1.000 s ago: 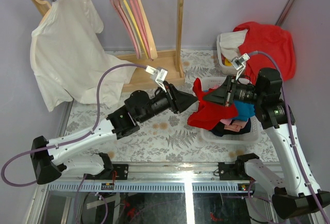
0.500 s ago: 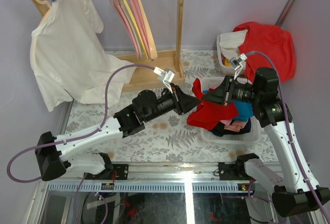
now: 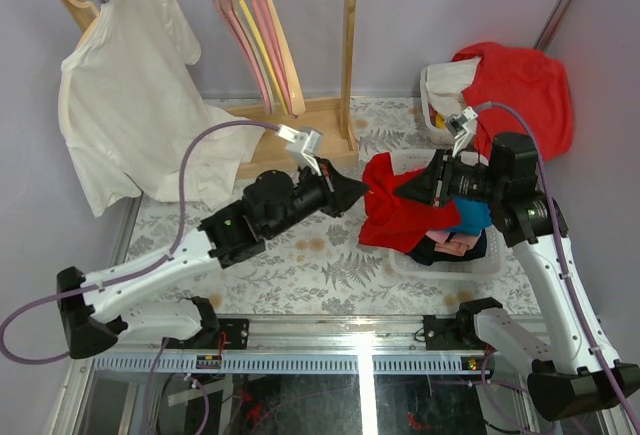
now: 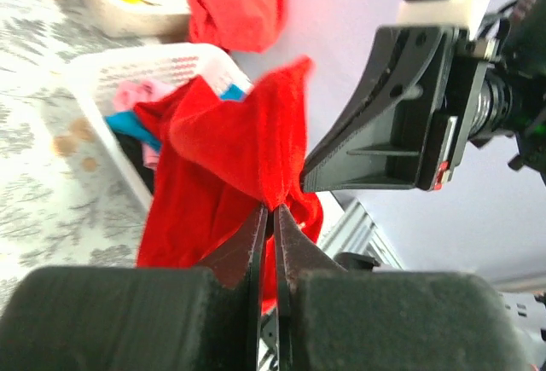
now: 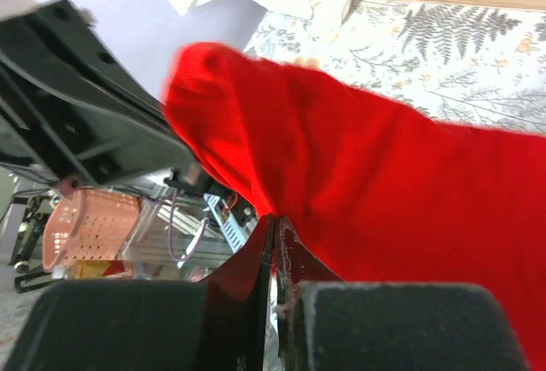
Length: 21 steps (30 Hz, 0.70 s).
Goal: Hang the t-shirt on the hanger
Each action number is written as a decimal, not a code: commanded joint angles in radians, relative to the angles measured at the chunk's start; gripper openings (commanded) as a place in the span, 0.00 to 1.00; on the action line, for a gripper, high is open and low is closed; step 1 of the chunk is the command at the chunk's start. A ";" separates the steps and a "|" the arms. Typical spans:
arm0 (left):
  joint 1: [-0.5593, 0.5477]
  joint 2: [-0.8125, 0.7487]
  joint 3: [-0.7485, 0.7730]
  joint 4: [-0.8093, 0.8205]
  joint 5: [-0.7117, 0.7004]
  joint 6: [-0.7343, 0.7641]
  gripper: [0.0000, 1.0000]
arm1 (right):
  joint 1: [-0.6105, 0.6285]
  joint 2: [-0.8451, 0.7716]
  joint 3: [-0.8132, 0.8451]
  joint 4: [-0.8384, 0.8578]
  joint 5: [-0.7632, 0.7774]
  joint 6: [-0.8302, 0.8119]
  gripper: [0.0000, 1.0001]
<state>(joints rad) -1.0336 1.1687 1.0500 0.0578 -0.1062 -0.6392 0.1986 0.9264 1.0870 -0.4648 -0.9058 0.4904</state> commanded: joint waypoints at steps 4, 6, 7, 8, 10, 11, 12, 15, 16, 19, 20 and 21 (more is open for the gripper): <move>-0.003 -0.108 0.161 -0.305 -0.270 0.097 0.00 | 0.007 -0.017 0.084 -0.119 0.082 -0.065 0.00; -0.002 -0.112 0.204 -0.357 -0.315 0.119 0.00 | 0.008 -0.018 0.095 -0.116 0.084 -0.059 0.00; -0.003 -0.114 0.229 -0.380 -0.333 0.134 0.00 | 0.007 -0.015 0.103 -0.108 0.082 -0.053 0.00; -0.003 -0.115 0.258 -0.402 -0.349 0.148 0.00 | 0.007 -0.010 0.112 -0.102 0.079 -0.048 0.00; -0.003 -0.115 0.322 -0.453 -0.386 0.178 0.00 | 0.008 0.004 0.139 -0.082 0.060 -0.029 0.00; -0.004 -0.114 0.361 -0.477 -0.406 0.195 0.00 | 0.008 0.014 0.152 -0.058 0.046 -0.014 0.00; -0.003 -0.113 0.398 -0.499 -0.429 0.212 0.00 | 0.007 0.025 0.165 -0.029 0.029 0.011 0.00; -0.002 -0.112 0.517 -0.559 -0.476 0.268 0.00 | 0.008 0.077 0.225 0.088 -0.049 0.094 0.00; -0.002 -0.109 0.559 -0.574 -0.489 0.290 0.00 | 0.010 0.101 0.253 0.140 -0.074 0.127 0.00; -0.003 -0.100 0.678 -0.596 -0.508 0.357 0.00 | 0.032 0.185 0.313 0.357 -0.141 0.277 0.00; -0.002 -0.092 0.736 -0.603 -0.513 0.379 0.00 | 0.048 0.220 0.348 0.435 -0.155 0.334 0.00; -0.002 -0.082 0.782 -0.616 -0.520 0.401 0.00 | 0.070 0.263 0.391 0.458 -0.163 0.350 0.00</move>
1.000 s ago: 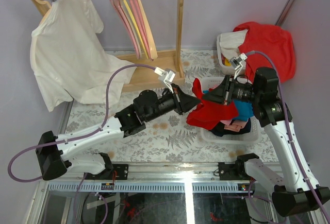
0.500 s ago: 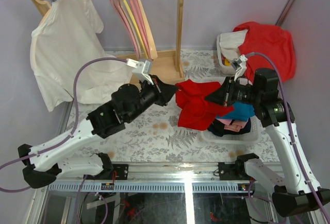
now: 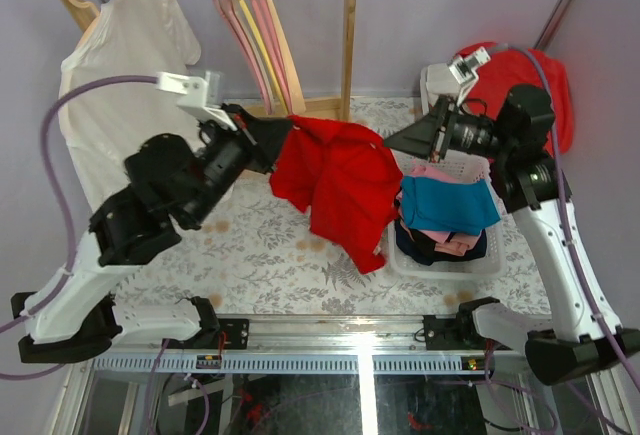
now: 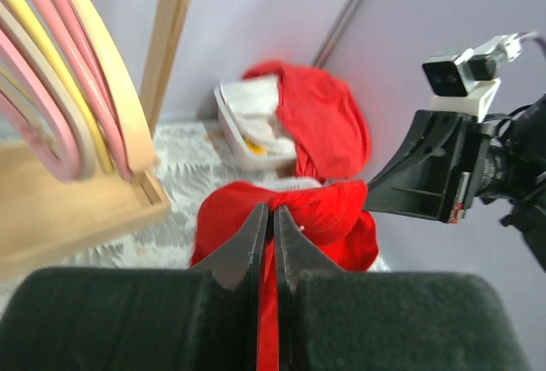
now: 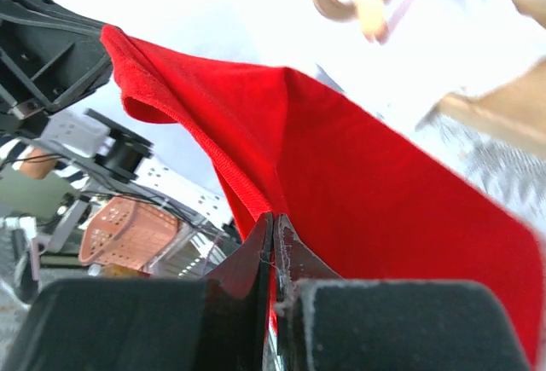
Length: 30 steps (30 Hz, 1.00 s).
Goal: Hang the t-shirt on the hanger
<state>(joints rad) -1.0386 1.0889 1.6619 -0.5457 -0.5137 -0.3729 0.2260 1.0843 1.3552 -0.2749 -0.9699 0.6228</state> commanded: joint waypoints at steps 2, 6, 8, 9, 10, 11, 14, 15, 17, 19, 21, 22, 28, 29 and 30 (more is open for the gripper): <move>0.002 0.018 0.259 -0.042 -0.124 0.173 0.00 | 0.101 0.198 0.236 0.270 -0.099 0.227 0.00; 0.002 0.039 0.396 -0.083 -0.124 0.224 0.00 | 0.165 0.325 0.438 0.150 -0.092 0.166 0.00; 0.002 0.045 0.440 -0.123 -0.133 0.225 0.00 | 0.166 0.313 0.457 0.090 -0.084 0.121 0.00; 0.002 0.039 0.439 -0.136 -0.138 0.219 0.00 | 0.167 0.295 0.453 0.051 -0.071 0.085 0.00; 0.002 0.023 0.419 -0.141 -0.140 0.212 0.00 | 0.167 0.270 0.437 0.015 -0.055 0.056 0.00; 0.003 0.004 0.387 -0.141 -0.139 0.200 0.00 | 0.167 0.237 0.405 -0.006 -0.044 0.030 0.00; 0.002 -0.065 0.279 -0.142 -0.140 0.165 0.00 | 0.167 0.139 0.309 -0.078 -0.018 -0.051 0.00; 0.002 -0.084 0.249 -0.142 -0.139 0.154 0.00 | 0.166 0.108 0.289 -0.110 -0.012 -0.082 0.00; 0.002 -0.109 0.205 -0.140 -0.122 0.133 0.00 | 0.166 0.047 0.236 -0.171 0.015 -0.136 0.00; 0.002 -0.109 0.202 -0.142 -0.093 0.126 0.00 | 0.166 -0.020 0.189 -0.177 0.017 -0.145 0.00; 0.003 -0.091 0.217 -0.152 -0.077 0.129 0.00 | 0.167 -0.076 0.149 -0.154 0.019 -0.135 0.00; 0.002 -0.079 0.225 -0.157 -0.072 0.134 0.00 | 0.166 -0.095 0.142 -0.158 0.023 -0.135 0.00; 0.001 -0.041 0.252 -0.163 -0.067 0.156 0.00 | 0.166 -0.159 0.134 -0.117 -0.008 -0.105 0.00; 0.002 -0.043 0.257 -0.166 -0.067 0.163 0.00 | 0.166 -0.164 0.129 -0.102 -0.021 -0.097 0.00; 0.003 -0.044 0.262 -0.172 -0.071 0.171 0.00 | 0.166 -0.167 0.124 -0.091 -0.032 -0.092 0.00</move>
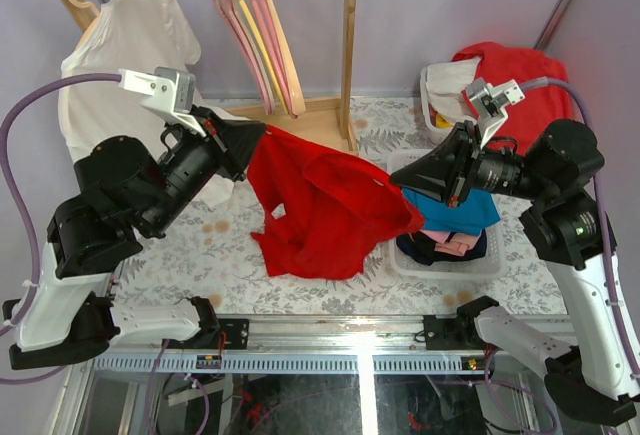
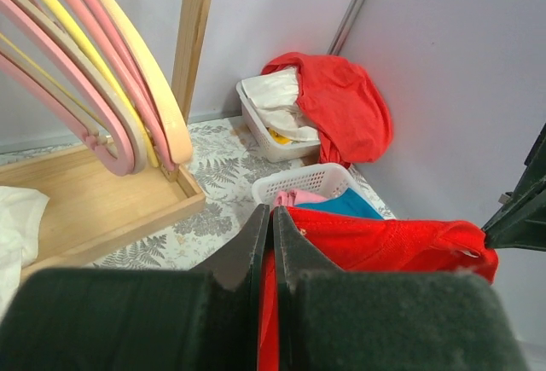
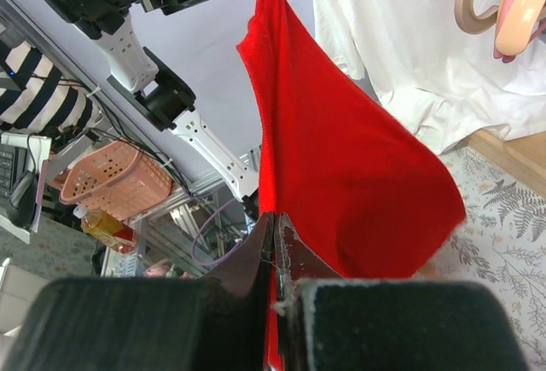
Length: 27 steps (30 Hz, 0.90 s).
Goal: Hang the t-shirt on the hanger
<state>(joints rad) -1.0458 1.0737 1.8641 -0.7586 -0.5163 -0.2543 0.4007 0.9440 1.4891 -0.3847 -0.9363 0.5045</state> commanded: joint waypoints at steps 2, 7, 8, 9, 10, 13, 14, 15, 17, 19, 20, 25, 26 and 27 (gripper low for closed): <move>0.009 -0.038 0.076 0.022 -0.085 0.064 0.00 | -0.008 -0.030 -0.015 0.023 -0.079 0.028 0.00; 0.010 -0.070 0.088 0.029 -0.078 0.077 0.00 | -0.007 -0.031 -0.028 0.049 -0.095 0.055 0.00; 0.009 -0.071 0.096 0.037 -0.057 0.080 0.00 | -0.009 -0.031 -0.032 0.062 -0.105 0.070 0.00; 0.009 -0.069 0.113 0.040 -0.038 0.081 0.00 | -0.009 -0.036 -0.039 0.083 -0.111 0.088 0.00; 0.010 -0.063 0.132 0.038 -0.016 0.083 0.00 | -0.008 -0.040 -0.047 0.111 -0.115 0.107 0.00; 0.009 -0.041 0.171 0.039 0.010 0.087 0.00 | -0.008 -0.060 -0.077 0.171 -0.123 0.164 0.00; 0.010 -0.031 0.170 0.037 0.016 0.087 0.00 | -0.009 -0.065 -0.078 0.159 -0.116 0.160 0.00; 0.010 -0.025 0.155 0.037 0.023 0.084 0.00 | -0.009 -0.071 -0.079 0.142 -0.111 0.151 0.00; 0.009 -0.029 0.078 0.051 0.046 0.065 0.00 | -0.008 -0.081 -0.082 0.093 -0.096 0.117 0.00; 0.009 -0.065 -0.064 0.088 0.085 0.033 0.05 | -0.008 -0.085 -0.080 0.042 -0.075 0.082 0.00; 0.010 -0.094 -0.152 0.115 0.119 0.016 0.12 | -0.008 -0.085 -0.081 0.026 -0.069 0.072 0.00; 0.010 -0.254 -0.542 0.282 0.306 -0.043 0.56 | -0.009 -0.086 -0.095 -0.019 -0.067 0.035 0.00; 0.010 -0.275 -0.603 0.300 0.312 -0.051 0.60 | -0.008 -0.087 -0.098 -0.020 -0.070 0.034 0.00; 0.009 -0.295 -0.661 0.322 0.315 -0.059 0.63 | -0.008 -0.090 -0.103 -0.021 -0.073 0.034 0.00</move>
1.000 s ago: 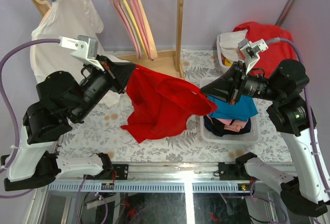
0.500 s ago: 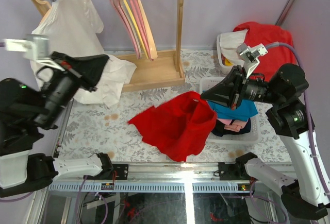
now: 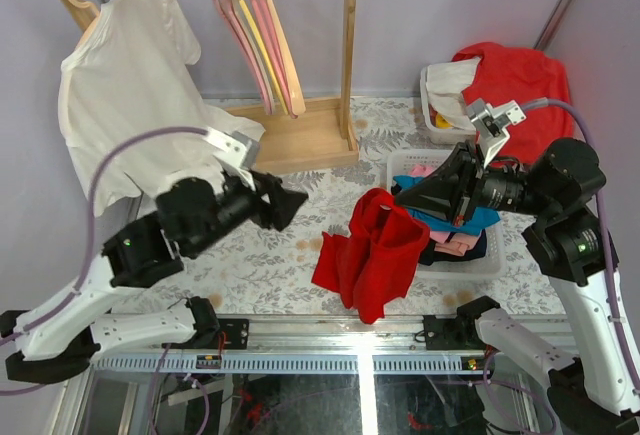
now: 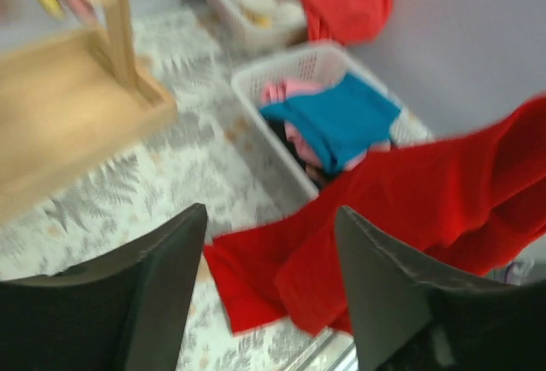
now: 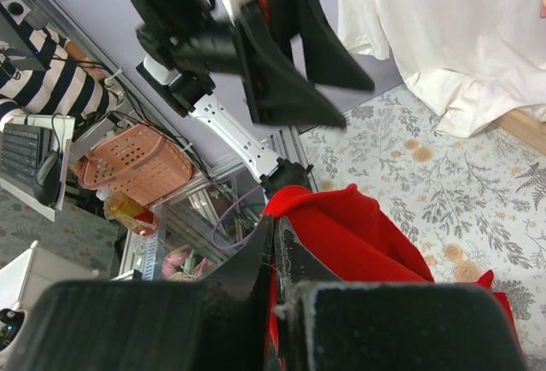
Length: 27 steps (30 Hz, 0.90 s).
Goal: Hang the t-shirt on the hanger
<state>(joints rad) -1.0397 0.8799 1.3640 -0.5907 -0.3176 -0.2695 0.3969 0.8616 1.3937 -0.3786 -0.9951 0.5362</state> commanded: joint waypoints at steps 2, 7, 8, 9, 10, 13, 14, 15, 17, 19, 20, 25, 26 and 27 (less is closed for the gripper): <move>0.003 -0.141 -0.276 0.202 0.144 -0.057 0.68 | -0.005 -0.015 -0.015 -0.039 -0.016 -0.004 0.00; 0.003 -0.218 -0.564 0.432 0.307 -0.074 0.87 | -0.005 -0.052 -0.025 -0.092 -0.022 -0.037 0.00; 0.004 -0.221 -0.595 0.478 0.343 -0.071 0.89 | -0.005 -0.060 -0.028 -0.104 -0.022 -0.046 0.00; 0.002 -0.218 -0.615 0.519 0.374 -0.068 0.91 | -0.005 -0.068 -0.029 -0.122 -0.023 -0.052 0.00; 0.003 -0.212 -0.626 0.550 0.401 -0.065 0.92 | -0.006 -0.075 -0.032 -0.131 -0.023 -0.056 0.00; 0.004 -0.188 -0.665 0.654 0.427 -0.052 0.94 | -0.004 -0.091 -0.037 -0.144 -0.026 -0.049 0.00; 0.003 -0.176 -0.678 0.695 0.428 -0.054 0.94 | -0.004 -0.100 -0.046 -0.140 -0.029 -0.041 0.00; 0.003 -0.160 -0.689 0.735 0.440 -0.054 0.94 | -0.004 -0.114 -0.055 -0.137 -0.031 -0.036 0.00; 0.004 -0.113 -0.701 0.800 0.475 -0.056 0.94 | -0.004 -0.132 -0.066 -0.141 -0.029 -0.031 0.00; 0.003 -0.073 -0.710 0.861 0.526 -0.063 0.94 | -0.005 -0.147 -0.070 -0.164 -0.026 -0.032 0.00; 0.004 -0.052 -0.716 0.891 0.551 -0.069 0.94 | -0.004 -0.154 -0.070 -0.178 -0.025 -0.036 0.00; 0.003 0.049 -0.736 1.034 0.667 -0.096 0.94 | -0.004 -0.185 -0.072 -0.229 -0.018 -0.058 0.00; 0.003 0.069 -0.736 1.051 0.676 -0.097 0.94 | -0.005 -0.188 -0.076 -0.229 -0.018 -0.058 0.00; 0.004 0.087 -0.732 1.061 0.685 -0.096 0.94 | -0.005 -0.192 -0.078 -0.230 -0.018 -0.058 0.00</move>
<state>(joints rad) -1.0397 0.9169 0.6415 0.2710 0.2687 -0.3496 0.3965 0.6880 1.3201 -0.5442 -0.9806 0.4786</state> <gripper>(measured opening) 0.939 0.011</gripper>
